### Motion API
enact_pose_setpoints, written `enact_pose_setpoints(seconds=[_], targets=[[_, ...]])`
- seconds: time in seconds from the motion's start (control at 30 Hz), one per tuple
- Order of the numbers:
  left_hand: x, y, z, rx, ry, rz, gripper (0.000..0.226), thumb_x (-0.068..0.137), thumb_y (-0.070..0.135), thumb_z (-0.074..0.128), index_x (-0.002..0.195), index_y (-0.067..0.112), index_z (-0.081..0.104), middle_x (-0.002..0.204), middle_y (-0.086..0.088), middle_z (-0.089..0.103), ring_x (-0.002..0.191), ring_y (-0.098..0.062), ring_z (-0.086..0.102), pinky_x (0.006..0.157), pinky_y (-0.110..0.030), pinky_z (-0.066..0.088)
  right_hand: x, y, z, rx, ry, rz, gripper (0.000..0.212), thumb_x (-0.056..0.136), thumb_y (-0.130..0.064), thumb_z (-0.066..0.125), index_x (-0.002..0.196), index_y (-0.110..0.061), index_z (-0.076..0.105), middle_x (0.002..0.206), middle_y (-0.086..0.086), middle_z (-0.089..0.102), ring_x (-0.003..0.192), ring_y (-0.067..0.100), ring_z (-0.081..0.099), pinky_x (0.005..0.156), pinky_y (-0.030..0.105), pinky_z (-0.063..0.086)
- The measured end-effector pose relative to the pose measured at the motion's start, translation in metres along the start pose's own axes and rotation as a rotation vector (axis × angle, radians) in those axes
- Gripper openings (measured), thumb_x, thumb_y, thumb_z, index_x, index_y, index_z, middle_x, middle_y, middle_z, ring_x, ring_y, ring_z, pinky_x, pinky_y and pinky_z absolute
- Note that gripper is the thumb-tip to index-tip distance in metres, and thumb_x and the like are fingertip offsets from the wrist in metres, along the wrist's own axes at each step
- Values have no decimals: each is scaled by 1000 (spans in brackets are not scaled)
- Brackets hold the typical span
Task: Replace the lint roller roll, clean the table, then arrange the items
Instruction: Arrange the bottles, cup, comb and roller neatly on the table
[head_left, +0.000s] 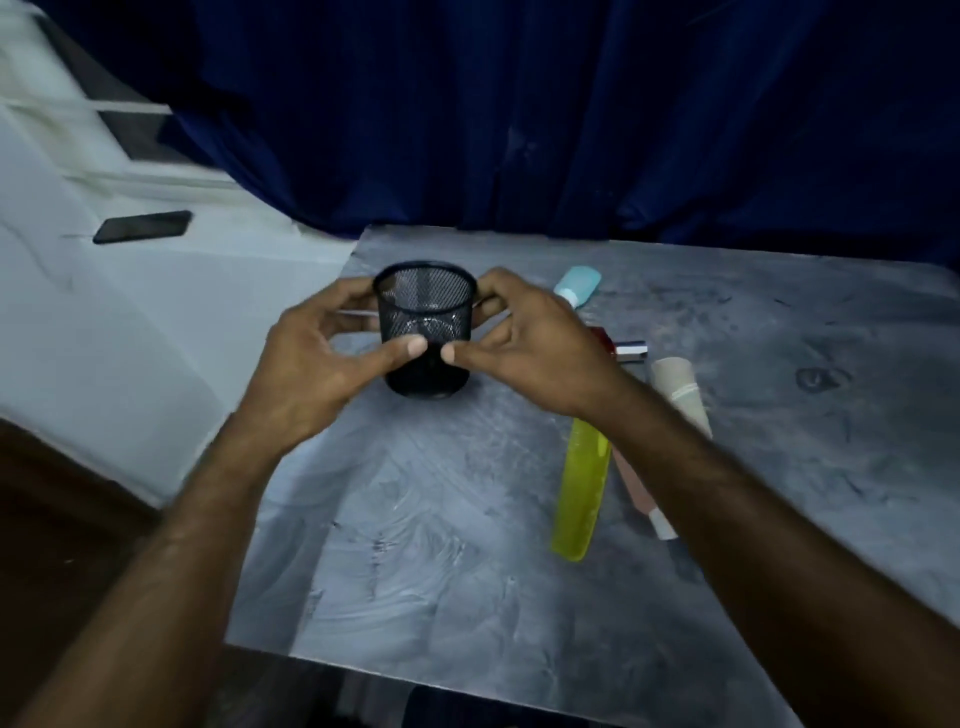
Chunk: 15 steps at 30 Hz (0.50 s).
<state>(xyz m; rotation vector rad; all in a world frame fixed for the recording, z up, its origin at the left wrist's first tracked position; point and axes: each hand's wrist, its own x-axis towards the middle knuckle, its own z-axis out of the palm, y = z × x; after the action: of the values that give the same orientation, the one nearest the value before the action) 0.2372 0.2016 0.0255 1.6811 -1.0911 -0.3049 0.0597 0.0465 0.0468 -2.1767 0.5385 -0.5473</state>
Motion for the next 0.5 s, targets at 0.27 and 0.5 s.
enact_pose_setpoints(seconds=[0.27, 0.5], targets=[[-30, -46, 10, -35, 41, -44, 69, 66, 54, 94, 128, 35, 70, 121, 14, 76, 111, -6, 73, 94, -15, 55, -11, 15, 32, -83, -90, -2, 49, 80, -36, 83, 120, -25, 57, 114, -4, 69, 74, 5, 73, 74, 40, 61], [-40, -65, 20, -29, 107, -30, 69, 67, 37, 96, 130, 28, 69, 120, 10, 76, 114, -3, 71, 93, -8, 52, -11, 25, 47, -105, -103, 17, 48, 83, -26, 80, 122, -20, 54, 124, 1, 65, 81, 13, 74, 77, 44, 61]])
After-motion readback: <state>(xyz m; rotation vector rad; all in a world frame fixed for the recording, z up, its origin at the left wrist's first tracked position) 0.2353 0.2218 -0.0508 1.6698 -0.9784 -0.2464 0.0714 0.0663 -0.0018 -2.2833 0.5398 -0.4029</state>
